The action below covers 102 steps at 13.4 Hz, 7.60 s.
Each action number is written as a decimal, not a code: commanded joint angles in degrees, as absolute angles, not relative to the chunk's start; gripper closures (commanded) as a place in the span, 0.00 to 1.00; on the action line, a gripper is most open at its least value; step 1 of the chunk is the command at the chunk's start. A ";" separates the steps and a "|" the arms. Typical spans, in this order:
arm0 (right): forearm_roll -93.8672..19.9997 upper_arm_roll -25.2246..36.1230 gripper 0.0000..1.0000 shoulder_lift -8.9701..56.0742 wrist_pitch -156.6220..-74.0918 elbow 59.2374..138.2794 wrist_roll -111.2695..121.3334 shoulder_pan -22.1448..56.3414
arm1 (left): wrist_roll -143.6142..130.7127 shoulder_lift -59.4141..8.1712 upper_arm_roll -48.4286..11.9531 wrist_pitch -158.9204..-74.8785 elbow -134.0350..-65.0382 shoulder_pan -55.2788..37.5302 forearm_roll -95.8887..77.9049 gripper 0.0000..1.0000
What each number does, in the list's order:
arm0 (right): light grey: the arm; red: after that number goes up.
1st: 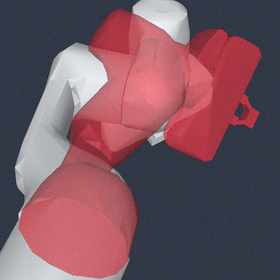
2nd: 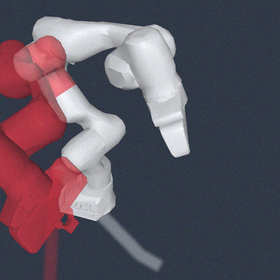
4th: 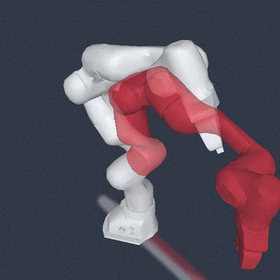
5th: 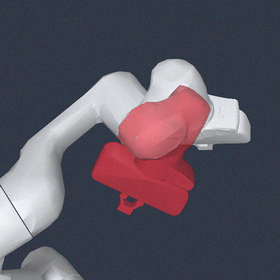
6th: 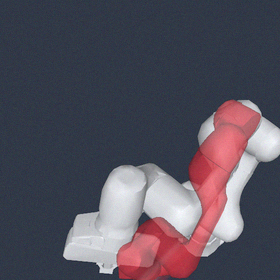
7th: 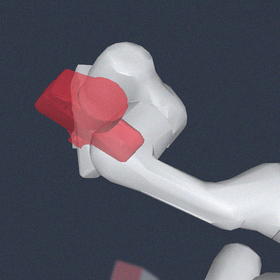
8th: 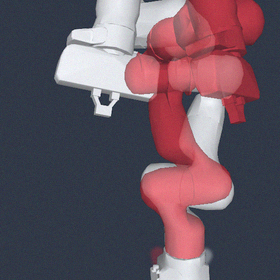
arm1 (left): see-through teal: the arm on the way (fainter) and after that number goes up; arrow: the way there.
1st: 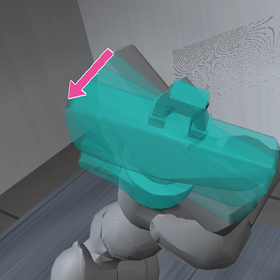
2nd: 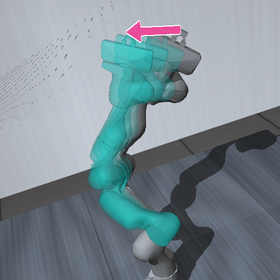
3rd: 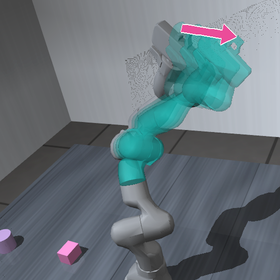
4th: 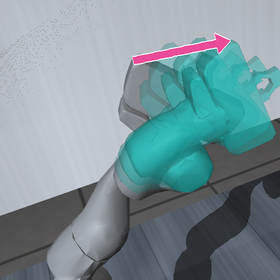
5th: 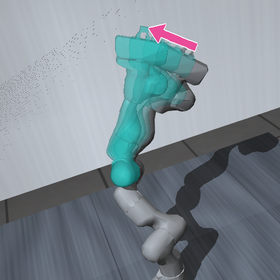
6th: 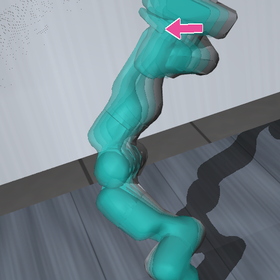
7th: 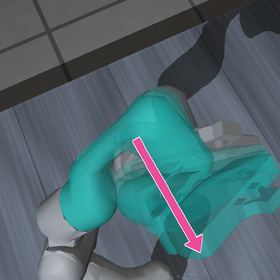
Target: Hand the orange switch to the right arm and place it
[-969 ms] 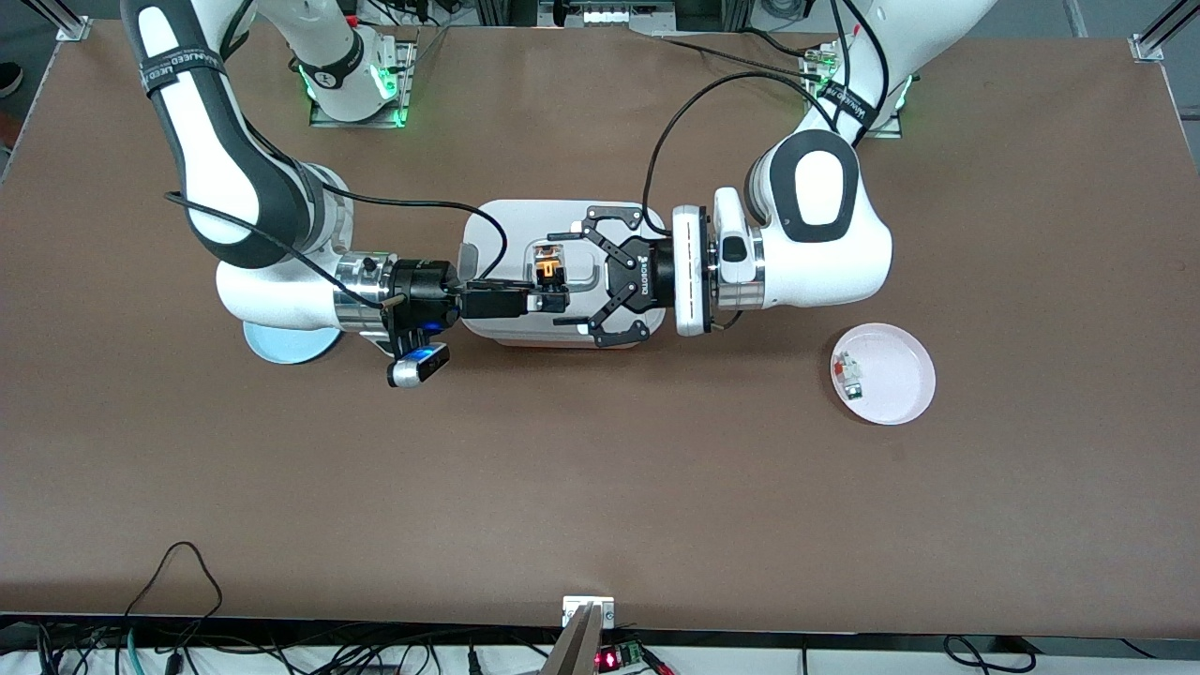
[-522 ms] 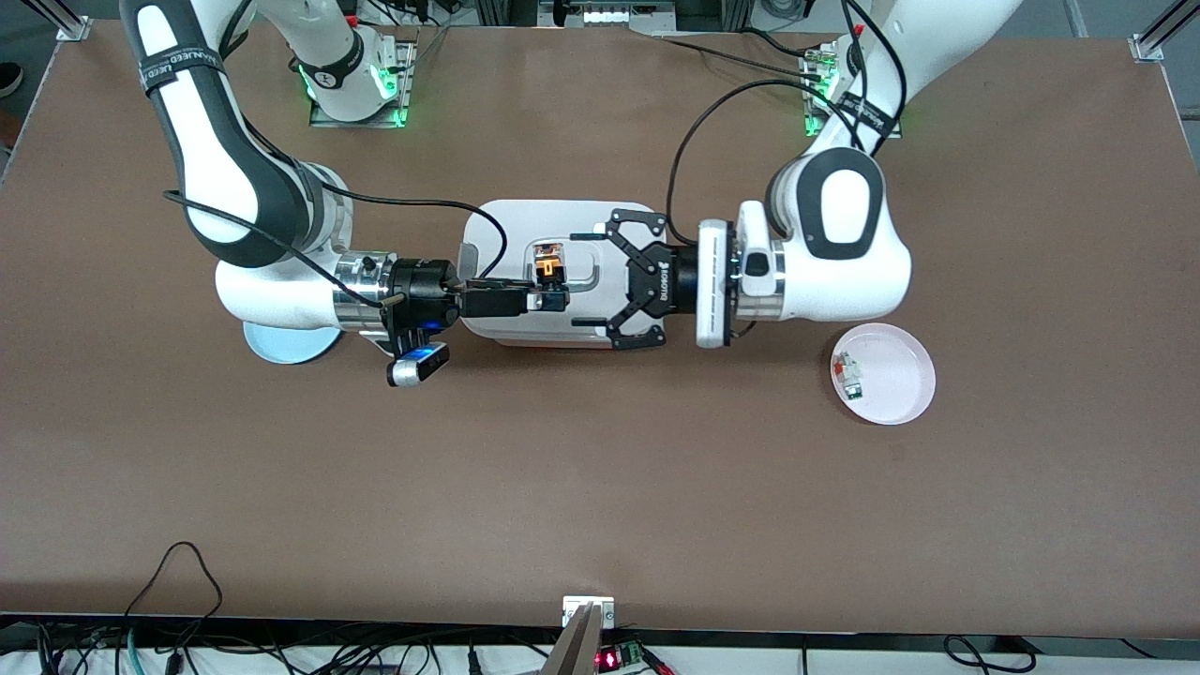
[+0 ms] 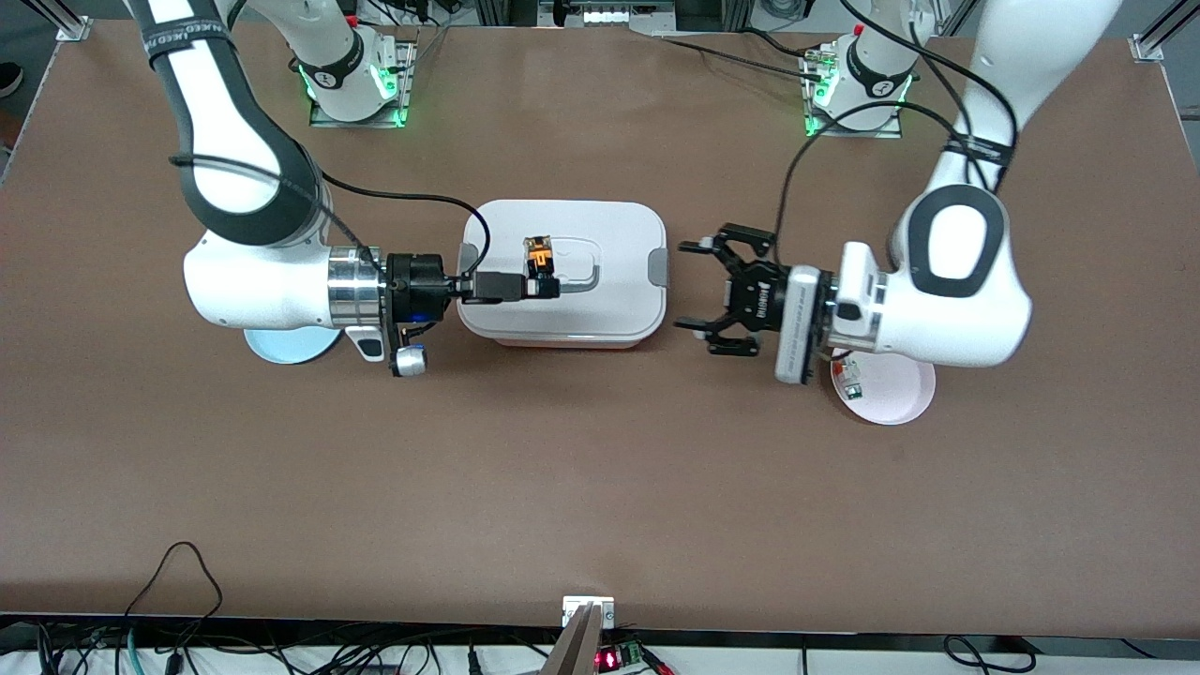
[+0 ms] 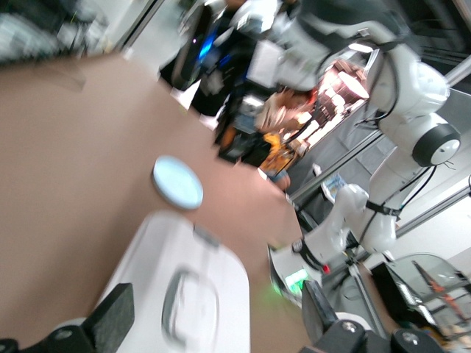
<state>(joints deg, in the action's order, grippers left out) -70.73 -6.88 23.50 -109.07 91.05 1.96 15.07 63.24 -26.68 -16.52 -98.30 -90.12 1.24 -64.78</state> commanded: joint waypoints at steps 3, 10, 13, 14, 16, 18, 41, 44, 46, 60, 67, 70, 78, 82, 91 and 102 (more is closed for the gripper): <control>-43.92 -6.68 0.87 19.34 -98.64 90.35 6.12 13.20 | 42.84 -24.96 -16.35 -92.55 -87.72 4.83 -43.29 0.00; -9.88 -6.68 0.87 13.98 -93.42 93.68 32.57 10.20 | 22.98 -24.00 -17.58 -81.50 -79.82 2.39 -7.07 0.00; -3.45 -6.68 0.87 13.45 -94.82 96.40 44.34 7.05 | 14.52 -23.99 -17.49 -74.46 -75.33 -2.45 4.88 0.00; -2.38 -6.68 0.87 12.93 -96.40 98.07 48.21 6.07 | 13.98 -23.91 -17.49 -73.66 -74.02 -2.63 7.53 0.00; -1.67 -6.68 0.87 11.96 -102.10 102.63 57.08 3.35 | 12.93 -23.91 -17.32 -71.47 -72.08 -2.55 9.40 0.00; -1.50 -6.68 0.87 12.13 -108.34 105.98 65.70 1.06 | 9.77 -22.68 -17.32 -68.57 -69.97 -2.55 9.84 0.00; -1.41 -6.77 0.83 19.86 -157.76 134.91 87.72 -8.26 | 0.00 -2.64 -1.41 -90.18 -93.60 -3.52 1.85 0.00; -1.58 -6.77 0.40 19.95 -157.59 134.91 87.45 -8.26 | 0.00 -2.81 -1.41 -90.26 -93.43 -3.52 1.76 0.00; -1.58 -6.77 0.00 19.51 -157.15 134.65 87.36 -8.17 | 0.00 -2.90 -1.41 -90.26 -93.43 -3.52 1.67 0.00; -1.49 -7.03 0.00 7.48 -115.60 112.69 39.17 -4.75 | 0.18 -2.90 -1.41 -90.26 -93.43 -3.52 1.67 0.00; -1.50 -6.94 0.00 -2.01 -108.21 110.66 18.57 -2.11 | 0.26 -2.90 -1.41 -90.26 -93.43 -3.52 1.67 0.00; -1.41 -6.86 0.00 -4.74 -102.41 107.06 13.90 -2.02 | 0.35 -2.90 -1.41 -90.26 -93.43 -3.52 1.67 0.00; -1.50 0.86 0.00 -8.17 -99.76 104.06 4.92 5.17 | 0.53 -2.90 -1.41 -90.26 -93.43 -3.52 1.67 0.00; -1.32 0.88 0.00 -8.44 -98.71 103.36 0.99 4.05 | 0.62 -2.90 -1.41 -90.26 -93.43 -3.52 1.67 0.00; -0.53 -0.97 0.00 -7.65 -93.78 97.21 -0.70 1.23 | 0.70 -2.90 -1.41 -90.26 -93.43 -3.52 1.67 0.00; 0.35 -0.88 0.00 -7.56 -93.78 97.03 -0.97 2.11 | 0.70 -2.90 -1.41 -90.26 -93.43 -3.52 1.67 0.00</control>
